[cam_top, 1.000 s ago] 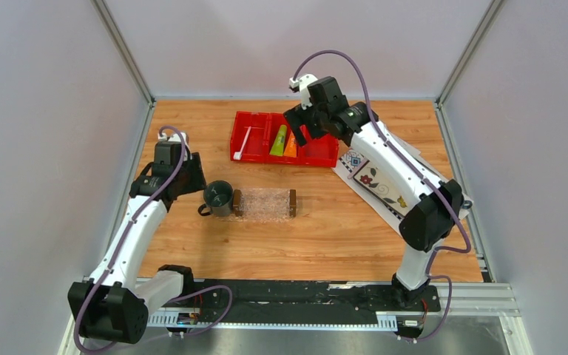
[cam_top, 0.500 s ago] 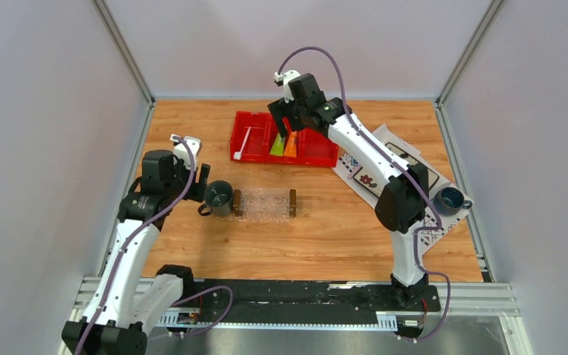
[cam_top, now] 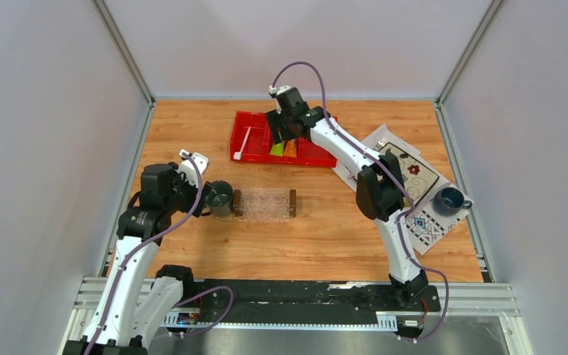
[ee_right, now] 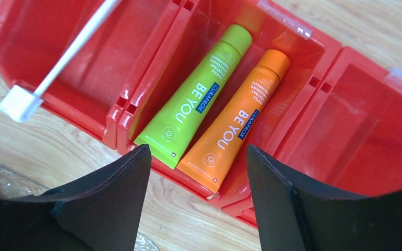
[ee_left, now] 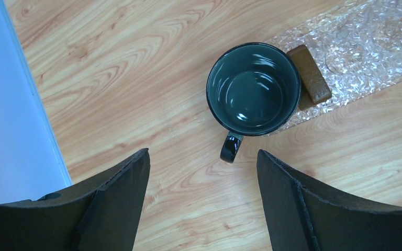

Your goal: Prepare toiletry sets of a toothbrush and toothpaste on the tray

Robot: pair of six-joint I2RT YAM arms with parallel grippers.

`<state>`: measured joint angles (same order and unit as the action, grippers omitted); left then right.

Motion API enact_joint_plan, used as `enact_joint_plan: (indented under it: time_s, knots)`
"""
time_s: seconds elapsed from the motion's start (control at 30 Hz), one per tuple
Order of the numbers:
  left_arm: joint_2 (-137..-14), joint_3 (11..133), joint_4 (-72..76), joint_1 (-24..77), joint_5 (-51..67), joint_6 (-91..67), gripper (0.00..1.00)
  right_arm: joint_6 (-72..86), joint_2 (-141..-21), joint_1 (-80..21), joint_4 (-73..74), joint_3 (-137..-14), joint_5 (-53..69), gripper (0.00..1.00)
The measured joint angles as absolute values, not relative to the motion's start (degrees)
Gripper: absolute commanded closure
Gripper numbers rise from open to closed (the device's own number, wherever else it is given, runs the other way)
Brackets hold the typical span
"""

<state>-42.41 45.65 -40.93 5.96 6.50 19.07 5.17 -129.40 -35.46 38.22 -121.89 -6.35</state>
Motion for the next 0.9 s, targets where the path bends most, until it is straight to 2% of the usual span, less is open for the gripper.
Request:
enact_joint_plan:
  time_s: [0.4, 0.9]
  knots:
    - [-39.72, 45.65, -40.93, 5.96, 7.77, 19.18, 0.18, 8.08, -134.67, -34.48, 38.02, -125.89, -5.45, 0.33]
    - [-39.83, 45.65, -40.71, 5.96, 7.44, 18.81, 0.18, 10.76, -140.51, -33.21, 38.37, -129.14, -3.99, 0.31]
